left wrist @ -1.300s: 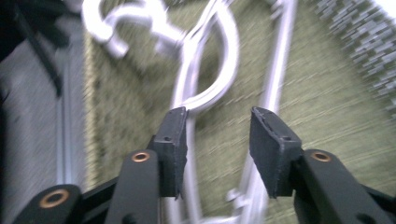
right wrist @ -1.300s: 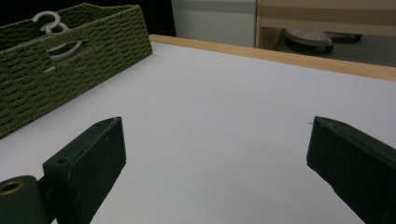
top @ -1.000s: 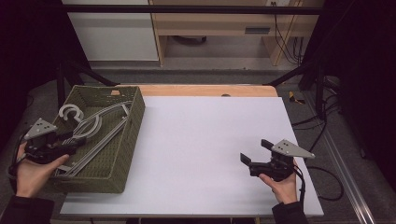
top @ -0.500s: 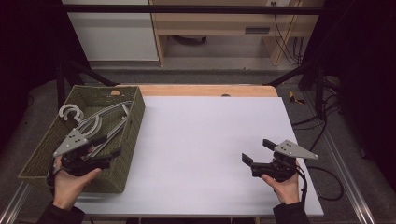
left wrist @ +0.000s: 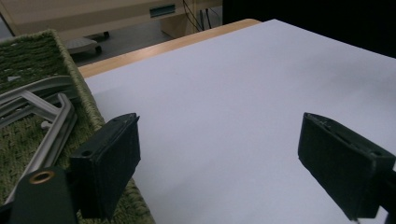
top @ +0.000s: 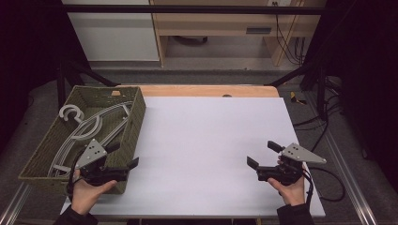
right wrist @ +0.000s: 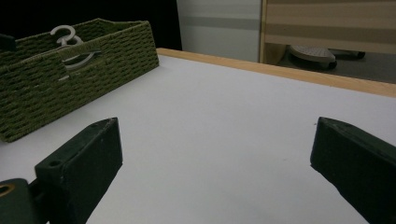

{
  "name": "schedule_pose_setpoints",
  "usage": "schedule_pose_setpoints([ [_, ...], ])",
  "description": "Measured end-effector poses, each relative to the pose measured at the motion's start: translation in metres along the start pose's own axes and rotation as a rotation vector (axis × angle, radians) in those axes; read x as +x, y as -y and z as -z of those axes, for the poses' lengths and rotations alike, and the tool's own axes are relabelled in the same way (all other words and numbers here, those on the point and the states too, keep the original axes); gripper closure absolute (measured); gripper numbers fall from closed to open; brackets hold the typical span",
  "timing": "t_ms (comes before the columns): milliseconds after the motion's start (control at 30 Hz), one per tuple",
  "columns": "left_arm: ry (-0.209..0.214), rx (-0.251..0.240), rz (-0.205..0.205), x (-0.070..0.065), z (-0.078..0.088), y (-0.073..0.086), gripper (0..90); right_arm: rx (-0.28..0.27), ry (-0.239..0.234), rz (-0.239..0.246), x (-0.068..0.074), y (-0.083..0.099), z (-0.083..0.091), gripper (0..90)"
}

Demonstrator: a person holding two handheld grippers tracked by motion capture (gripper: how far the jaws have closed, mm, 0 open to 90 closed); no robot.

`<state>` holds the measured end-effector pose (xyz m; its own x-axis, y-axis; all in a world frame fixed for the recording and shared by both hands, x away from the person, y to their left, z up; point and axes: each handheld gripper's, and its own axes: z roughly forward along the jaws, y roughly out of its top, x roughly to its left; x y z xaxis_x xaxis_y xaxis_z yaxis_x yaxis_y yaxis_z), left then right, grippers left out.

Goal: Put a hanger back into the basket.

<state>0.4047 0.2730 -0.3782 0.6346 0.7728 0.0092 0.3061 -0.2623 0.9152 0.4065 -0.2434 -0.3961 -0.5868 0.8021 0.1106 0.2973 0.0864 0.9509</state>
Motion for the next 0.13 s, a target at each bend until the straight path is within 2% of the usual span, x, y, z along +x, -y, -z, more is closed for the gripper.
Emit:
schedule_pose_setpoints([
  [133, 0.000, 0.003, -0.001, 0.0003, -0.0003, 0.0011, 11.4, 0.004, 0.001, 0.002, -0.0015, 0.0002, 0.0013, 3.1],
])
